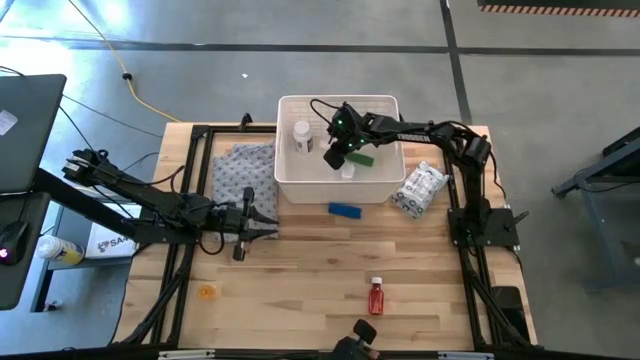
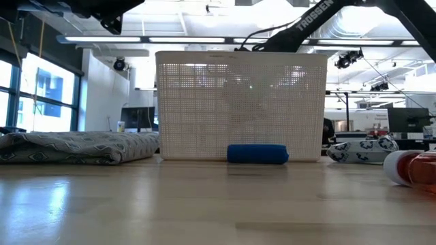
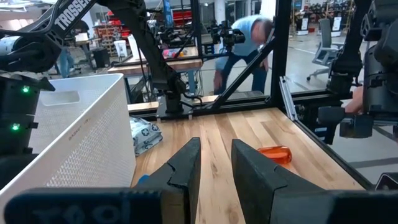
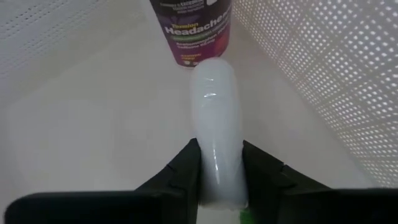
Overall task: Pick & place medical supplies in basket/bin
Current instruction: Put the white rolled gauze into the white bin, then put the light orange pill bottle into the white bin
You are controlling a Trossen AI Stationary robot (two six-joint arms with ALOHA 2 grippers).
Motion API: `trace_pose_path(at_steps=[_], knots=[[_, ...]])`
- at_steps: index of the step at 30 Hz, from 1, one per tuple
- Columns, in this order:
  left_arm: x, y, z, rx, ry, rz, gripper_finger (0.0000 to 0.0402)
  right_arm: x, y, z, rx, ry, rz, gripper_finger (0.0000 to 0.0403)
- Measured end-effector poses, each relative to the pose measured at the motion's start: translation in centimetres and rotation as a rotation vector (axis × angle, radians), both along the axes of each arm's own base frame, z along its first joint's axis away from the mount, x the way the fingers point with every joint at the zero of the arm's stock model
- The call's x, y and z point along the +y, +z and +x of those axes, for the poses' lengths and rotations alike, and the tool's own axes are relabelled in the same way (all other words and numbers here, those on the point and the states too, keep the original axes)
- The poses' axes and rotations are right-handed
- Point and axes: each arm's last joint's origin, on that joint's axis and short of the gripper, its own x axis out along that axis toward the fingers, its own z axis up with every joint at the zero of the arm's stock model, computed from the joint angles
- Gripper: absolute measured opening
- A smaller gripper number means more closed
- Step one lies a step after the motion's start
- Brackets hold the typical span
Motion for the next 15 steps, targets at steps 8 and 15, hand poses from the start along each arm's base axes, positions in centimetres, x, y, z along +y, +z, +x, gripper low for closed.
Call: trace_pose_path(at_steps=[8, 15], knots=[[0.0, -0.3, 0.0, 0.028, 0.001, -0.014, 0.0124, 0.1, 1.3, -0.4, 0.000, -0.026, -0.046, 0.0160], [0.0, -0.4, 0.0, 0.036, 0.001, -0.021, 0.0124, 0.9, 4.3, -1.1, -0.051, -0.016, -0.068, 0.0212]])
